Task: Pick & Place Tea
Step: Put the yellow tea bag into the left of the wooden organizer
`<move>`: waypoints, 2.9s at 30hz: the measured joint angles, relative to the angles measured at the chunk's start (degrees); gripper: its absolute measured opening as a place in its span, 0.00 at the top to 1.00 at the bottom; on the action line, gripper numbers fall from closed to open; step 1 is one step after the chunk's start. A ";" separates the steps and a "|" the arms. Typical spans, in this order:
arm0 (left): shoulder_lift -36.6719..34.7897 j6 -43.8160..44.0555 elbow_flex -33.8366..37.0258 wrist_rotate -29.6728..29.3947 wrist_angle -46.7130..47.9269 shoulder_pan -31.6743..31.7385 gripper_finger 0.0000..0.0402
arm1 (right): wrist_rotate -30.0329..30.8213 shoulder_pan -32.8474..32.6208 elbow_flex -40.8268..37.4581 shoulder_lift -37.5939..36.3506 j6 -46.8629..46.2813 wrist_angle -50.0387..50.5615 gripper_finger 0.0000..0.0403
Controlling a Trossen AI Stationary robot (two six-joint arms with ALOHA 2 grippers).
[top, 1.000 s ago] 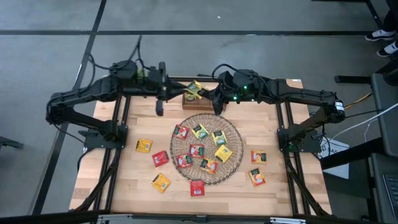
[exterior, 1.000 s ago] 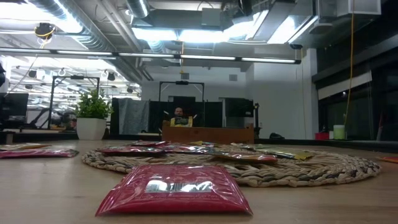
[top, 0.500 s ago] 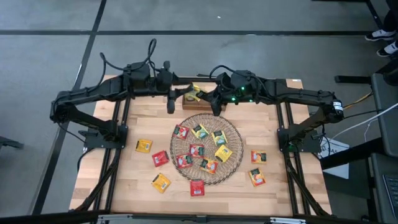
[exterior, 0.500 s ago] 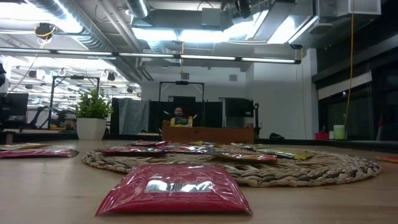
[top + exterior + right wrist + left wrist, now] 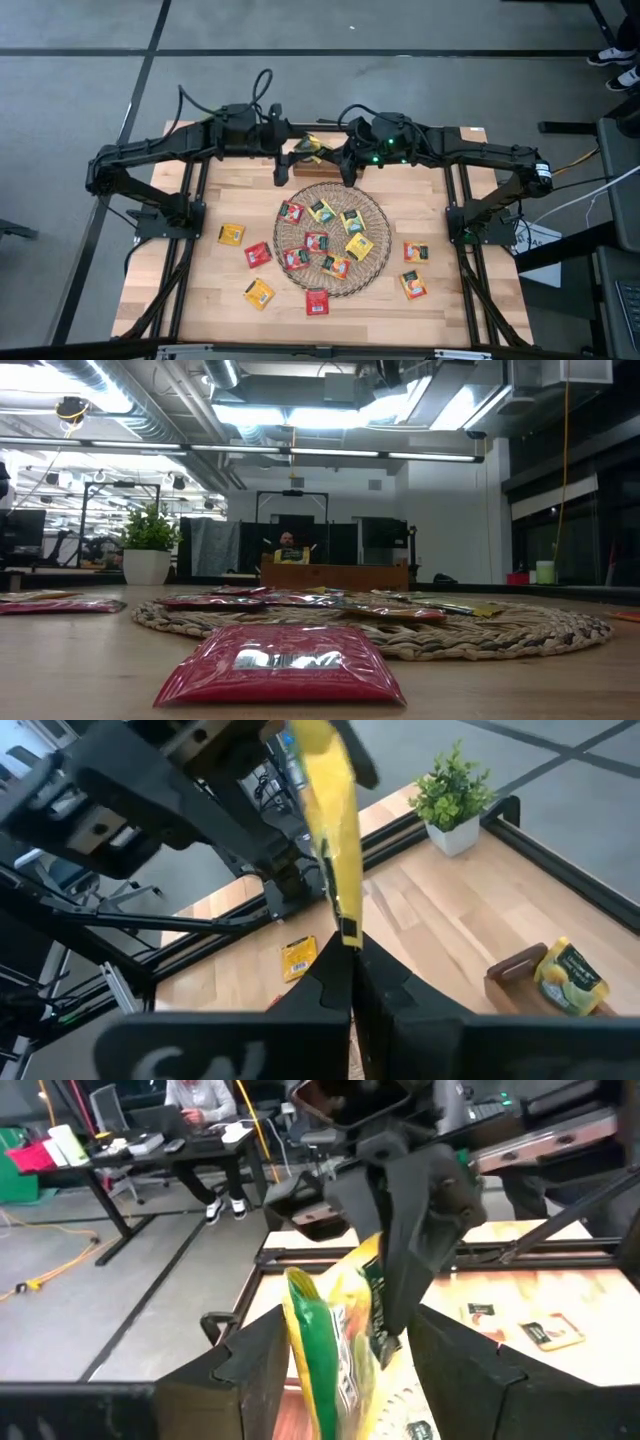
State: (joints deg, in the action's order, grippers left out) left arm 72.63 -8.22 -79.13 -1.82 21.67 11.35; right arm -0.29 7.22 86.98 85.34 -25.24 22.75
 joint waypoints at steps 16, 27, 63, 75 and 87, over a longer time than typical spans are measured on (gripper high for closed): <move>0.06 -0.02 0.00 -3.05 -0.46 0.85 0.68 | -0.33 0.00 0.00 0.00 0.09 -0.25 1.00; 0.06 1.49 0.00 -1.45 -2.36 0.82 0.91 | -1.08 -0.02 0.02 0.00 0.22 -0.19 1.00; 0.01 7.93 0.00 5.70 -4.05 0.85 0.53 | -5.63 -0.35 0.07 0.00 1.13 4.99 1.00; 0.01 15.00 -0.63 15.80 0.31 4.69 0.54 | -8.96 -0.33 0.07 0.00 3.33 7.69 1.00; 6.28 11.03 -9.72 16.80 15.07 4.54 0.54 | -11.40 -0.28 0.02 0.29 6.45 9.95 1.00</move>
State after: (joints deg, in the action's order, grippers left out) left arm 78.91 2.81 -88.85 14.98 36.74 15.90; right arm -11.70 6.94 87.00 85.63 -18.79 32.71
